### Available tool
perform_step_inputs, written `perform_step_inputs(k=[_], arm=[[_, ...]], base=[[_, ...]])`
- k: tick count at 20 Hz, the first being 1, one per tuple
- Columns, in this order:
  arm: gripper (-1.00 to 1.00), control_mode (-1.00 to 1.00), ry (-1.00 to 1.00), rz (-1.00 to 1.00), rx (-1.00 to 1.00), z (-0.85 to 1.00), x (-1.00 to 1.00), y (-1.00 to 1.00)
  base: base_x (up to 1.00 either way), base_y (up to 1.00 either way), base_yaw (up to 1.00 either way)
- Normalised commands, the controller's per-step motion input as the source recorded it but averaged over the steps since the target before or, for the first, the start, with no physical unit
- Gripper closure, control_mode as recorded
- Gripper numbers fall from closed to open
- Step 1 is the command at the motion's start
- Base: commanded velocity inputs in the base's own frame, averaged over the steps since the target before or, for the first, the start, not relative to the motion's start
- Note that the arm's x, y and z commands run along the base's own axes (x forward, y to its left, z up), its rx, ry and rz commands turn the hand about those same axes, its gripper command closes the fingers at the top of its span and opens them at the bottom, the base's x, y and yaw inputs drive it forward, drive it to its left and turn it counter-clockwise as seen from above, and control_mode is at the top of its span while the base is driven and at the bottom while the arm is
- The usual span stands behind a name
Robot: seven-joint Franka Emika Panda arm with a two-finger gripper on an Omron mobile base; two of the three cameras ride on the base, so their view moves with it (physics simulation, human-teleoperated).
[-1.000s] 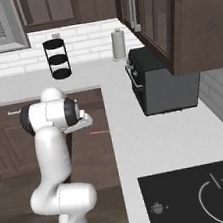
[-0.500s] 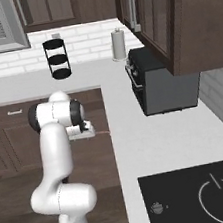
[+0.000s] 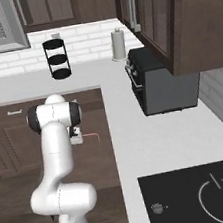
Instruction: Take a straw from the drawer in front and place it inside the glass cup on the dining counter.
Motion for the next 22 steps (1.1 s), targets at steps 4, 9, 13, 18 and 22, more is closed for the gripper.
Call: perform_step_inputs(k=[4, 9, 13, 18, 22], arm=[[-1.00, -1.00, -0.03, 0.06, 0.00, 0.11, -0.33, 0.86], [-1.00, -1.00, -0.15, 0.00, 0.00, 0.46, 0.00, -0.32], [-1.00, -1.00, -0.03, 0.00, 0.00, 0.24, 0.25, -0.79], [-1.00, -1.00, 0.00, 0.04, 0.00, 0.00, 0.54, -0.76], [-1.00, -1.00, 0.00, 0.11, 0.00, 0.00, 0.58, -0.38]], base=[[0.00, 0.00, 0.00], [0.00, 0.00, 0.00], [0.00, 0.00, 0.00], [0.00, 0.00, 0.00], [0.00, 0.00, 0.00]])
